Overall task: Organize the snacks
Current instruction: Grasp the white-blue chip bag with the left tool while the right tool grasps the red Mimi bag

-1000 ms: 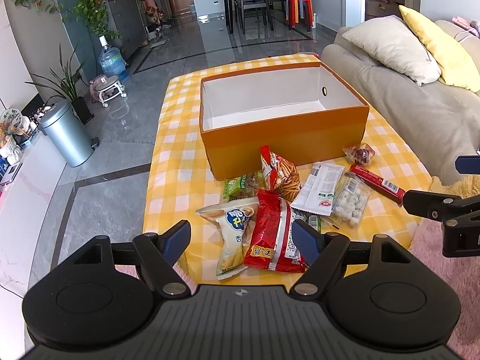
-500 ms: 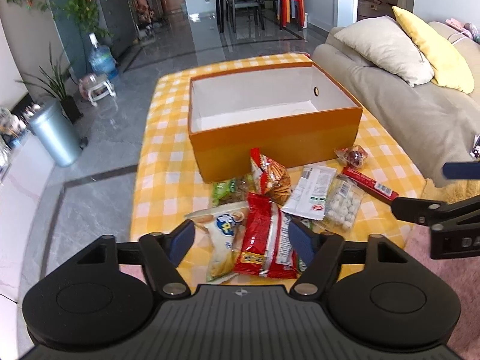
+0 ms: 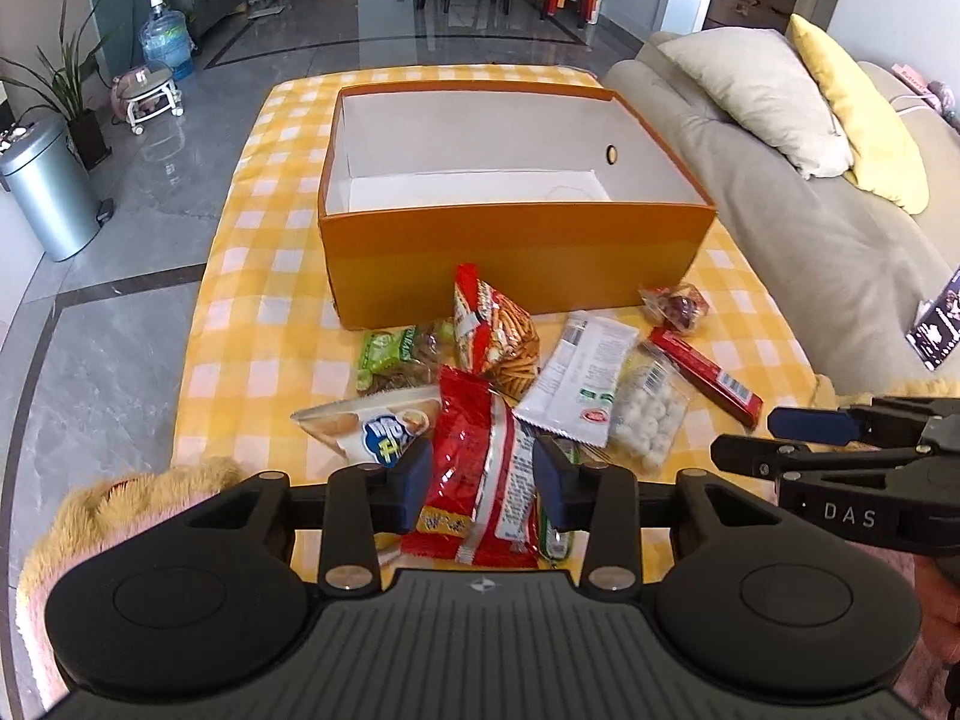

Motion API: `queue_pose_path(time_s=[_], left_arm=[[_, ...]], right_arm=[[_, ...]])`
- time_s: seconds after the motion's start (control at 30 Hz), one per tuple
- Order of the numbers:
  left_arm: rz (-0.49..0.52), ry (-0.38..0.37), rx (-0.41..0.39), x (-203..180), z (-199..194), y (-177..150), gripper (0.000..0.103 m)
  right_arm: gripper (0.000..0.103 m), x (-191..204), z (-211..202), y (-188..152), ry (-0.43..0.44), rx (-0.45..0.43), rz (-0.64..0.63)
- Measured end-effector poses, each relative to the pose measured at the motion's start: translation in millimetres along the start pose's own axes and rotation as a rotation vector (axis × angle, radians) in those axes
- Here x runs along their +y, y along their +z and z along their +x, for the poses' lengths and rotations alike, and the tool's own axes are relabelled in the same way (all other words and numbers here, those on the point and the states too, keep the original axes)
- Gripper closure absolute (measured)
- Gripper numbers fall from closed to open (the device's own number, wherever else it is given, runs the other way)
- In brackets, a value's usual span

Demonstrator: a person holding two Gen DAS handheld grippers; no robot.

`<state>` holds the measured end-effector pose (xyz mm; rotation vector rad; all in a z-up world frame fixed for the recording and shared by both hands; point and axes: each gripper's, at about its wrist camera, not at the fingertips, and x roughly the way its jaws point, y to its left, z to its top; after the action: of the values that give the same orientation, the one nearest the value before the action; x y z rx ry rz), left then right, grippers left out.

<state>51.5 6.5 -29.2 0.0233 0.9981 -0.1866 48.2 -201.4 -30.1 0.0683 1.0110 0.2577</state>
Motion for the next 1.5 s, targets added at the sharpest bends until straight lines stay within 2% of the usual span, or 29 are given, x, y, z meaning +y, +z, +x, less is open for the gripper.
queue_pose_path(time_s=[0.13, 0.27, 0.4, 0.53, 0.73, 0.93, 1.13, 1.5], left_arm=[[0.029, -0.009, 0.002, 2.9, 12.8, 9.4, 0.042], [0.096, -0.008, 0.044, 7.5, 28.1, 17.0, 0.04], [0.141, 0.036, 0.097, 18.6, 42.6, 21.1, 0.036], [0.104, 0.05, 0.13, 33.0, 54.3, 22.5, 0.03], [0.052, 0.084, 0.207, 45.7, 66.6, 22.2, 0.028], [-0.091, 0.058, 0.264, 61.7, 78.1, 16.0, 0.027], [-0.141, 0.06, 0.277, 68.6, 89.6, 16.0, 0.031], [-0.171, 0.029, 0.308, 65.7, 104.7, 15.4, 0.065]], right_arm=[[0.055, -7.0, 16.2, 8.5, 0.005, 0.022, 0.033], [0.05, -16.1, 32.2, 16.9, -0.027, 0.03, 0.024], [0.05, -25.0, 49.1, 21.3, -0.073, 0.058, -0.027], [0.05, -28.2, 62.9, 28.8, -0.036, 0.083, -0.019], [0.046, -1.4, 80.2, 43.1, 0.054, 0.068, -0.086], [0.041, 25.4, 101.5, 58.0, 0.123, 0.056, -0.135], [0.041, 41.0, 126.2, 71.9, 0.159, 0.066, -0.119], [0.041, 51.9, 159.6, 81.0, 0.173, 0.106, -0.066]])
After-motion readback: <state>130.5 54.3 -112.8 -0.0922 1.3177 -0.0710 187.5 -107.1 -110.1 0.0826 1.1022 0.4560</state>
